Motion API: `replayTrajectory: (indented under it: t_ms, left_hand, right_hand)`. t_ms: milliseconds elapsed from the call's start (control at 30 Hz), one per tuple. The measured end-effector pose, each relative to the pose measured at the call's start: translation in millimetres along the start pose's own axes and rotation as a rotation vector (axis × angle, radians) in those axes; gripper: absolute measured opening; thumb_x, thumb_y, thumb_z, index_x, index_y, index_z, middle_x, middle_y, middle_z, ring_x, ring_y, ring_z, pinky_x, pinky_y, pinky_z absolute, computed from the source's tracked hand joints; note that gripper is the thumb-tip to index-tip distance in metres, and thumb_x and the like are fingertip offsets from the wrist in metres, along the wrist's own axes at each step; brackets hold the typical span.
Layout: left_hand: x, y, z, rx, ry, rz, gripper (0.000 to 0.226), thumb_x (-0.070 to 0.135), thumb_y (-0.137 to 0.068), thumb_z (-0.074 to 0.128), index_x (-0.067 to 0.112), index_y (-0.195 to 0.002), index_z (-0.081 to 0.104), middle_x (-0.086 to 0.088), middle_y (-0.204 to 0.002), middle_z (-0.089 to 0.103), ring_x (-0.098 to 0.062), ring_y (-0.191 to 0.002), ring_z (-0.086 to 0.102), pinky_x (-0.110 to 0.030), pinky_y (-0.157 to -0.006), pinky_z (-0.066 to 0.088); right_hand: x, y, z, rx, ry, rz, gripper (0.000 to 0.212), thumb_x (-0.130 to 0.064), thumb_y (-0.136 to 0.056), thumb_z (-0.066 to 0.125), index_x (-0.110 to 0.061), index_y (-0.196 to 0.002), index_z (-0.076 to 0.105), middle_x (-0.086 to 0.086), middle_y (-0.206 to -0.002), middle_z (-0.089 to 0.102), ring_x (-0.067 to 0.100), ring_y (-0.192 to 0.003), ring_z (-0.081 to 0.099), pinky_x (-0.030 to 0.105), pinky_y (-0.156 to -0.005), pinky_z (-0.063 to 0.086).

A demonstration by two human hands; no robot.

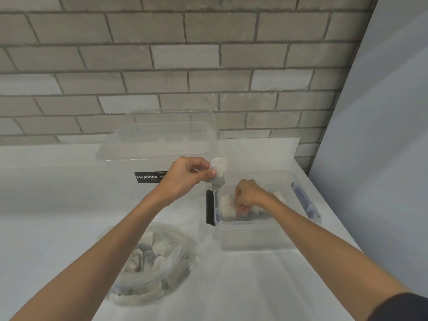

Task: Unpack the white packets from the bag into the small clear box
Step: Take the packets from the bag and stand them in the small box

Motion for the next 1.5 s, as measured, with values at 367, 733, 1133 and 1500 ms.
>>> replayTrajectory:
  t_ms: [367,733,1133,1500]
  left_hand:
    - [14.5,-22.3,25.7,-0.104,-0.066,0.036,0.003,0.021,-0.082,0.074,0.018,-0.083,0.074,0.002,-0.078,0.072,-0.008,-0.073,0.061,-0.023,-0.073,0.047]
    - [22.8,-36.7,54.0,-0.14,-0.132,0.076,0.011,0.029,-0.083,0.073,0.018,-0.083,0.075,-0.006,-0.076,0.073,-0.012,-0.072,0.067,-0.018,-0.068,0.047]
    - [-16.3,-50.6,124.5,-0.394,-0.631,-0.007,0.009,0.007,-0.086,0.061,0.013,-0.08,0.062,0.005,-0.069,0.059,-0.022,-0.073,0.069,-0.025,-0.064,0.05]
    - [-46.9,-53.4,146.5,-0.426,-1.008,-0.078,0.02,0.006,-0.089,0.055,0.007,-0.109,0.059,-0.01,-0.113,0.059,-0.03,-0.097,0.063,-0.035,-0.081,0.051]
  right_hand:
    - [-32.6,88.9,-91.1,0.318,-0.276,-0.4,0.015,-0.028,-0.092,0.062,-0.017,-0.097,0.071,-0.002,-0.086,0.074,0.013,-0.069,0.072,0.024,-0.061,0.052]
    - [-0.3,103.2,-112.6,0.386,-0.243,-0.403,0.01,-0.017,-0.085,0.072,-0.024,-0.078,0.069,-0.008,-0.07,0.069,0.007,-0.06,0.064,0.007,-0.053,0.041]
    - [38.6,106.6,-117.7,0.435,-0.091,-0.322,0.002,-0.017,-0.084,0.072,-0.015,-0.083,0.071,-0.003,-0.075,0.07,0.006,-0.056,0.064,0.003,-0.057,0.04]
    - [55.0,105.9,-110.7,0.413,-0.078,-0.281,0.003,-0.017,-0.084,0.071,-0.015,-0.082,0.071,-0.01,-0.064,0.067,0.001,-0.054,0.063,0.002,-0.059,0.04]
Point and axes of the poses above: each hand's wrist, its own y-axis away from the middle knuckle, its own z-axis out of the palm, x = y × z, the point moved 4 cm from there along -y, towards the middle knuckle
